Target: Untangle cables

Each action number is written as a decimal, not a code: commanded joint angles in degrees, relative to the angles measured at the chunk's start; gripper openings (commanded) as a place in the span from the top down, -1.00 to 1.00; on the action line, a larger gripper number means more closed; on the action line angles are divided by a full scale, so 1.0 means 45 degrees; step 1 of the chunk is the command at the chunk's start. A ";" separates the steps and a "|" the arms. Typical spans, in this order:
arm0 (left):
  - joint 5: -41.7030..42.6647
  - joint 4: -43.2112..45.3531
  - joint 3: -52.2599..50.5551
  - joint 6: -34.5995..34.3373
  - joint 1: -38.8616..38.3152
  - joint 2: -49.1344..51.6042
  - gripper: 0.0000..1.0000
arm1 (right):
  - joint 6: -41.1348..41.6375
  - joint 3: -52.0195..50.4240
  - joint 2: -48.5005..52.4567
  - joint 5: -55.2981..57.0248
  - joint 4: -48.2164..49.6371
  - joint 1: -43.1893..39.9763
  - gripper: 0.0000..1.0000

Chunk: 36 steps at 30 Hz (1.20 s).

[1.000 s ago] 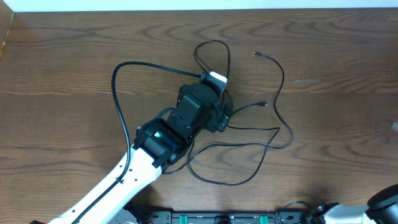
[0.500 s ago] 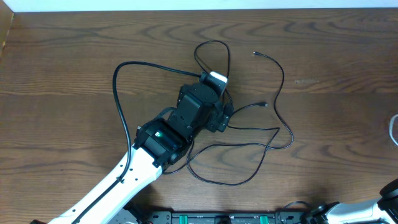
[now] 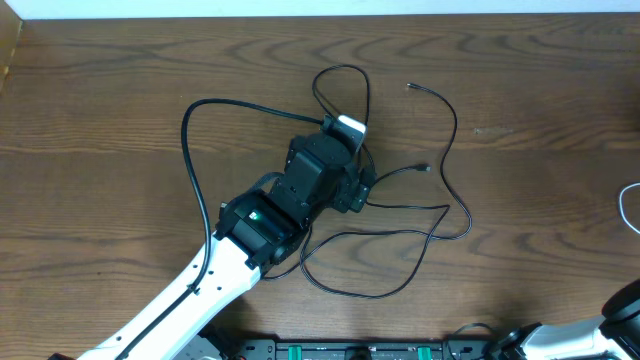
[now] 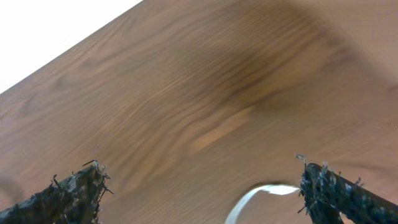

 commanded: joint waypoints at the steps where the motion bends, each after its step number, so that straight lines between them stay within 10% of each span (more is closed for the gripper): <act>1: 0.0107 0.0005 0.0209 -0.0034 -0.0015 -0.0005 -0.81 | -0.0476 0.0049 -0.0325 -0.0986 -0.0792 0.1161 -0.98; 36: -0.0559 -0.3060 0.0209 -0.0884 0.4925 0.0000 -0.82 | -0.1826 0.0049 -0.0321 0.0029 -0.6761 1.3202 -0.98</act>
